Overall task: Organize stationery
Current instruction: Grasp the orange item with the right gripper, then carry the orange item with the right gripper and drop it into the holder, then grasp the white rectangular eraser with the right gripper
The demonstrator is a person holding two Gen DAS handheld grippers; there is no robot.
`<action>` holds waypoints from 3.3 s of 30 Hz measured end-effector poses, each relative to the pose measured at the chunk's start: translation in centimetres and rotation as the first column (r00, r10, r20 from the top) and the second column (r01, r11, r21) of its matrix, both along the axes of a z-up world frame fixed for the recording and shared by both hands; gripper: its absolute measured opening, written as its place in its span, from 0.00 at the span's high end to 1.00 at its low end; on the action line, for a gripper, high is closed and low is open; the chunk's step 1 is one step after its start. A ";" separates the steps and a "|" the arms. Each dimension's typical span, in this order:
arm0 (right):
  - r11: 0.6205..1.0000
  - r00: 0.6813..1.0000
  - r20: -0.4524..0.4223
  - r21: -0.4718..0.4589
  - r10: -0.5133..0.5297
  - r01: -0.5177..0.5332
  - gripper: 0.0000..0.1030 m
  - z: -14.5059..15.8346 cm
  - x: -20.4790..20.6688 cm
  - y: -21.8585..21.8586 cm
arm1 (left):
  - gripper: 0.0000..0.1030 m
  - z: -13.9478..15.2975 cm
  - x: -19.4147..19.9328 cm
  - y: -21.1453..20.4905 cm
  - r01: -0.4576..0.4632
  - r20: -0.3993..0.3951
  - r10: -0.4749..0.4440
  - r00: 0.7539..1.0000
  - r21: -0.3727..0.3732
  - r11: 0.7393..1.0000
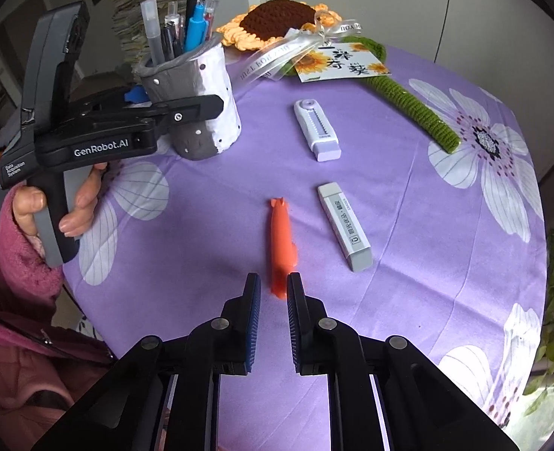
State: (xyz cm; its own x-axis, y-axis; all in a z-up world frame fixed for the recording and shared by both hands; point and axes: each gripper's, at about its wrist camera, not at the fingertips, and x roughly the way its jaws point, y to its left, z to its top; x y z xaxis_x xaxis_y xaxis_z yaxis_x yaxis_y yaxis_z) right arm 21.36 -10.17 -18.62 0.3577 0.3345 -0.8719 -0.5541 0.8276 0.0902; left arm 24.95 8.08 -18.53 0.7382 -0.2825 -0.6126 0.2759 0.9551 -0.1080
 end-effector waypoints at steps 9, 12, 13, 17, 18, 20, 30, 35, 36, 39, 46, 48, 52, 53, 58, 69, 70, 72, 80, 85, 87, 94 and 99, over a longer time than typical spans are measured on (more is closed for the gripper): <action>0.998 0.998 0.020 -0.017 -0.059 0.059 0.87 -1.4 1.1 0.1 | 0.20 0.0 0.0 0.0 -0.002 -0.004 0.002 1.000 -0.002 1.000; 0.998 0.997 0.037 0.003 -0.065 0.065 0.87 -0.6 0.9 -0.1 | 0.20 0.0 0.0 0.0 -0.002 -0.005 0.002 1.000 -0.002 1.000; 0.998 0.996 0.055 0.016 -0.067 0.066 0.87 0.1 0.7 -0.3 | 0.20 0.0 -0.1 0.0 -0.002 -0.005 0.002 1.000 -0.002 1.000; 0.997 0.989 0.127 0.036 -0.075 0.071 0.87 2.9 0.3 -0.7 | 0.20 0.1 -0.1 -0.1 -0.001 -0.001 0.001 1.000 0.000 1.000; 0.997 0.987 0.140 0.042 -0.077 0.072 0.87 3.4 0.2 -0.8 | 0.20 0.1 -0.1 -0.1 -0.001 -0.001 0.001 1.000 0.000 1.000; 0.996 0.986 0.150 0.058 -0.075 0.067 0.87 4.2 0.0 -0.9 | 0.20 0.0 -0.1 -0.1 -0.002 -0.004 0.002 1.000 -0.001 1.000; 0.987 0.982 0.177 0.152 -0.071 0.045 0.87 7.4 -0.3 -0.8 | 0.20 0.1 -0.2 -0.1 0.000 0.001 0.000 1.000 0.000 1.000; 0.973 0.964 0.267 0.218 0.012 -0.073 0.87 13.0 -0.6 1.3 | 0.20 0.1 -0.2 -0.1 0.003 0.004 -0.003 1.000 0.001 1.000; 0.969 0.959 0.279 0.222 0.042 -0.107 0.87 13.9 -0.6 2.0 | 0.20 0.1 -0.2 -0.1 0.003 0.003 -0.003 1.000 0.001 1.000; 0.960 0.946 0.301 0.204 0.124 -0.190 0.87 15.7 -0.2 4.5 | 0.20 0.1 -0.2 -0.1 0.005 0.003 -0.005 1.000 0.001 1.000; 0.958 0.957 0.202 0.153 0.210 -0.243 0.87 16.1 3.7 8.9 | 0.20 0.1 -0.2 -0.2 0.007 0.000 -0.007 1.000 -0.002 1.000; 0.961 0.962 0.165 0.137 0.216 -0.239 0.87 15.5 4.7 9.8 | 0.20 0.1 -0.2 -0.2 0.008 -0.002 -0.008 1.000 -0.004 1.000; 0.970 0.974 0.086 0.099 0.212 -0.220 0.87 14.3 6.7 11.1 | 0.20 0.1 -0.1 -0.1 0.011 -0.005 -0.011 1.000 -0.009 1.000; 0.972 0.975 0.070 0.087 0.211 -0.217 0.87 14.0 7.1 11.4 | 0.20 0.1 -0.1 -0.1 0.012 -0.004 -0.012 1.000 -0.010 1.000; 0.974 0.975 0.021 0.036 0.223 -0.224 0.87 12.9 7.9 12.7 | 0.21 0.1 -0.1 0.0 0.020 -0.004 -0.020 1.000 -0.018 1.000; 0.972 0.972 0.004 0.001 0.233 -0.233 0.87 11.9 7.9 13.4 | 0.30 0.3 -0.3 0.2 0.010 0.008 -0.010 1.000 -0.031 0.999; 0.973 0.973 0.005 0.000 0.233 -0.233 0.87 11.9 7.9 13.4 | 0.31 0.3 -0.3 0.2 0.013 0.010 -0.013 1.000 -0.032 0.999; 0.972 0.972 0.008 -0.004 0.233 -0.233 0.87 11.9 7.8 13.5 | 0.31 0.3 -0.3 0.2 0.017 0.010 -0.016 1.000 -0.034 0.999; 0.977 0.977 0.014 0.015 0.214 -0.214 0.87 12.2 7.5 12.9 | 0.31 0.3 -0.2 0.2 0.019 0.008 -0.019 1.000 -0.036 0.999; 0.983 0.983 0.038 0.043 0.178 -0.180 0.87 12.8 7.1 11.3 | 0.31 0.3 -0.2 0.2 0.019 0.008 -0.018 1.000 -0.036 0.999; 0.985 0.987 0.054 0.071 0.154 -0.157 0.87 13.0 6.7 10.0 | 0.31 0.3 -0.2 0.2 0.019 0.008 -0.018 1.000 -0.036 0.999; 1.000 0.999 0.036 0.028 0.009 -0.010 0.87 8.6 5.5 2.7 | 0.31 0.3 -0.2 0.2 0.019 0.008 -0.018 1.000 -0.035 0.999; 0.986 0.997 -0.055 -0.164 -0.047 0.038 0.87 2.3 6.1 0.7 | 0.31 0.3 -0.2 0.2 0.019 0.008 -0.018 1.000 -0.035 0.999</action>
State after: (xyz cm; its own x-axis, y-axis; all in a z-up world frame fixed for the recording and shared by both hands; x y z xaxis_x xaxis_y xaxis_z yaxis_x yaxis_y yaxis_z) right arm 27.50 -9.42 -16.34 0.3156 0.1717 -0.9332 -0.5159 0.8565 -0.0168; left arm 24.72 8.29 -18.18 0.7372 -0.3175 -0.5964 0.2944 0.9454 -0.1395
